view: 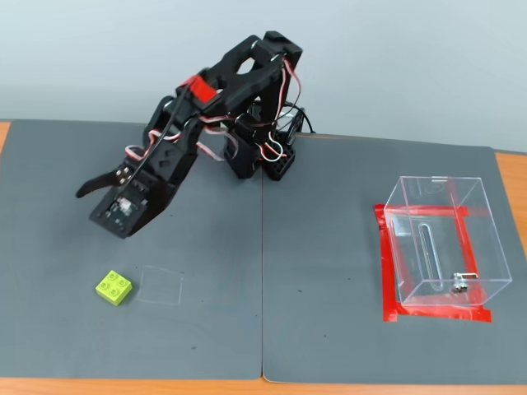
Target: Pick the green lego block and place it into the transparent box
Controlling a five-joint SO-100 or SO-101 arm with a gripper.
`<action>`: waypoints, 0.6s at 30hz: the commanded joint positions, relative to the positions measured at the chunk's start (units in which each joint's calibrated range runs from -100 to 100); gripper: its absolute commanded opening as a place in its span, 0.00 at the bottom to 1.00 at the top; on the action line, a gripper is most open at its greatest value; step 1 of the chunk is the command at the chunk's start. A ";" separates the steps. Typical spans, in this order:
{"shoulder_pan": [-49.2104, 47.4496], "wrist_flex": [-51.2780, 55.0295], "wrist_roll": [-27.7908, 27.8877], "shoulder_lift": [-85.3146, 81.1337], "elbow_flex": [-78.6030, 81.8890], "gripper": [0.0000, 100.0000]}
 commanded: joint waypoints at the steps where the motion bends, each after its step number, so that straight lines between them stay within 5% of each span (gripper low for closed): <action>1: -0.46 -3.35 0.31 3.39 -4.99 0.42; 18: -3.89 -15.85 -2.19 13.31 -5.53 0.42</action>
